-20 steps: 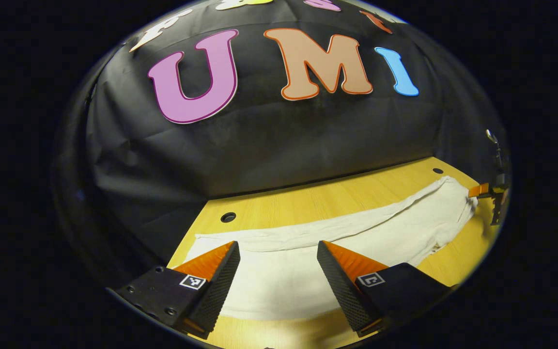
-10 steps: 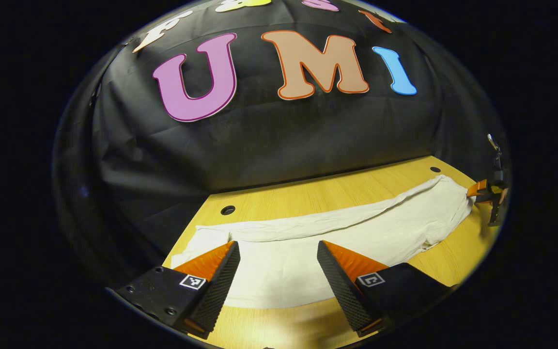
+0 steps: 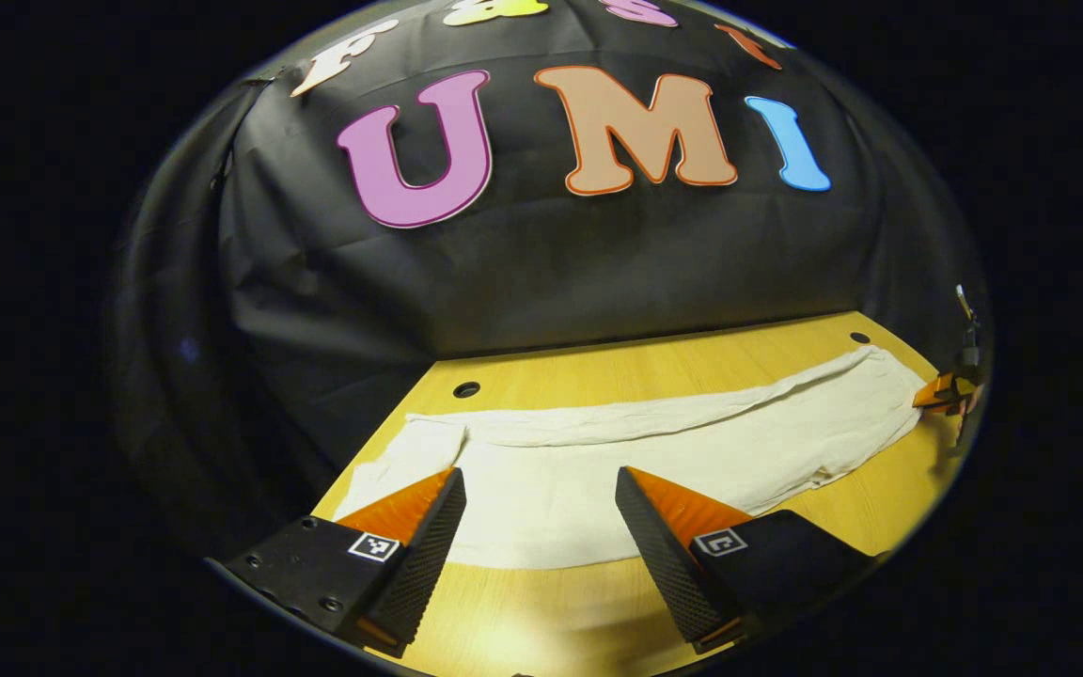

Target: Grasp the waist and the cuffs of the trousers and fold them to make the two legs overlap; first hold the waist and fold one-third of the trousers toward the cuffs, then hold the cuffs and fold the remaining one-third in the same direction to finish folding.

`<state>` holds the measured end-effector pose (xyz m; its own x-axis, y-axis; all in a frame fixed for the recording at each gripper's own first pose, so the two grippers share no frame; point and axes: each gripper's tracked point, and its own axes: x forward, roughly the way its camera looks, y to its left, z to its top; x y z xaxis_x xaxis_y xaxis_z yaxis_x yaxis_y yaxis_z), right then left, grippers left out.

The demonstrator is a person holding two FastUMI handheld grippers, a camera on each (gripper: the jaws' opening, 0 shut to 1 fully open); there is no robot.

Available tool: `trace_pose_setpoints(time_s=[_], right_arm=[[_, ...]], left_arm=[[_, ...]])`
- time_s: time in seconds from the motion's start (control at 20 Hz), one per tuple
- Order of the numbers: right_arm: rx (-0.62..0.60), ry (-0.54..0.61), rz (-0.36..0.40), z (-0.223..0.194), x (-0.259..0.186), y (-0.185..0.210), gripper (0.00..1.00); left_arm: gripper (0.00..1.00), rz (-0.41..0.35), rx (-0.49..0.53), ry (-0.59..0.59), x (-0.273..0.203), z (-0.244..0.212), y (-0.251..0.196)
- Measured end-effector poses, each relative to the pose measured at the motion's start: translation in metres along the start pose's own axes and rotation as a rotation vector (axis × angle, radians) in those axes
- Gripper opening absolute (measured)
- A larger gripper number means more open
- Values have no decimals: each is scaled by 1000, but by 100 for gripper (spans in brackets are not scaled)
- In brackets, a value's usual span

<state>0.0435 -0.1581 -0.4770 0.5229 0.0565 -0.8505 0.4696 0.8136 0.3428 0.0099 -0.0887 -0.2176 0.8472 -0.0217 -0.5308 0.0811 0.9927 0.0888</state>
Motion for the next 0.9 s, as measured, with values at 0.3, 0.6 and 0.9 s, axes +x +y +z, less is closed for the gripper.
trace_pose_setpoints(time_s=[0.3, 0.6, 0.9], right_arm=[[-18, -42, -14, 26, -26, -6, 13], [-43, -109, 46, 51, -51, 21, 13], [-72, -161, 160, 69, -93, 82, 13]], left_arm=[[97, 2, -20, -15, -9, 5, 0], [97, -13, -22, -28, -1, 14, 12], [97, -35, -41, -20, 0, 4, 28]])
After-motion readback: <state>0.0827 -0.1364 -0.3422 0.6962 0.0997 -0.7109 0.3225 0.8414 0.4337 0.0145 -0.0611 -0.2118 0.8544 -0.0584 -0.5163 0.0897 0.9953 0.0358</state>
